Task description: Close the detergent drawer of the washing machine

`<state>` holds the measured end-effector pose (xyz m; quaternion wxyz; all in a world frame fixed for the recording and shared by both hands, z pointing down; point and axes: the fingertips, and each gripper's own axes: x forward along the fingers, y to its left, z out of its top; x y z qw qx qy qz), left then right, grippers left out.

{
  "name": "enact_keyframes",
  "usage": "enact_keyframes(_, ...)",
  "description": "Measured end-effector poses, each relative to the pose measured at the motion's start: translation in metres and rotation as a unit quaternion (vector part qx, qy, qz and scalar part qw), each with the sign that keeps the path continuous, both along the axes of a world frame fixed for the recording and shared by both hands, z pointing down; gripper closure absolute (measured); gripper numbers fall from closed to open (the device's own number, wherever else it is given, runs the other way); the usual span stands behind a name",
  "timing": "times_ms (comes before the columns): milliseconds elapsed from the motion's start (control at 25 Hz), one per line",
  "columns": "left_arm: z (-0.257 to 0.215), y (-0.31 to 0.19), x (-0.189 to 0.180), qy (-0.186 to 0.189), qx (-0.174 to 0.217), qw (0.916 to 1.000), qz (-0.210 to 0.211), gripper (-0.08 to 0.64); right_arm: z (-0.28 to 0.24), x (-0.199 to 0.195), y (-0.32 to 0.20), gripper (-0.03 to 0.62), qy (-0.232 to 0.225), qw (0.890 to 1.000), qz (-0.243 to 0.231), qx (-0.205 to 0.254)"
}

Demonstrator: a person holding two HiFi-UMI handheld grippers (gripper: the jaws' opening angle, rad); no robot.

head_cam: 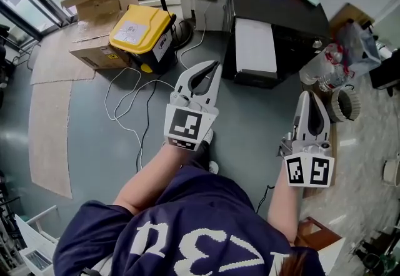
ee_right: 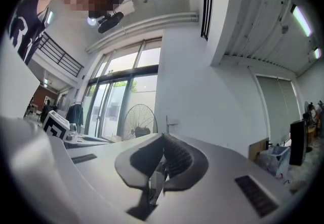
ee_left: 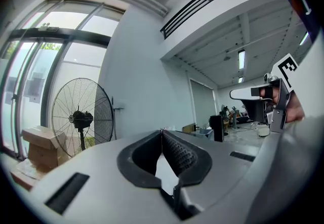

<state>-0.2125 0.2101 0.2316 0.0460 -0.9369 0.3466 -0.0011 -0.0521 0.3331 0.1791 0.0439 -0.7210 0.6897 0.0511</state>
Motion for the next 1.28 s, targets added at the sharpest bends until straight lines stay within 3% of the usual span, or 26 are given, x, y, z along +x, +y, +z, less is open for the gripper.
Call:
enact_keyframes(360, -0.006, -0.120, 0.045, 0.000, 0.008, 0.9994, 0.032, 0.538, -0.008, 0.037, -0.114, 0.577, -0.005, 1.000, 0.024, 0.004)
enact_keyframes(760, 0.008, -0.192, 0.078, -0.006, -0.008, 0.9989, 0.046, 0.538, 0.013, 0.080, -0.180, 0.577, -0.031, 0.998, 0.044, -0.020)
enact_keyframes(1280, 0.021, -0.247, 0.145, -0.006, -0.010, 0.9999, -0.008, 0.538, 0.017, 0.162, -0.264, 0.575, -0.019, 0.999, -0.038, -0.013)
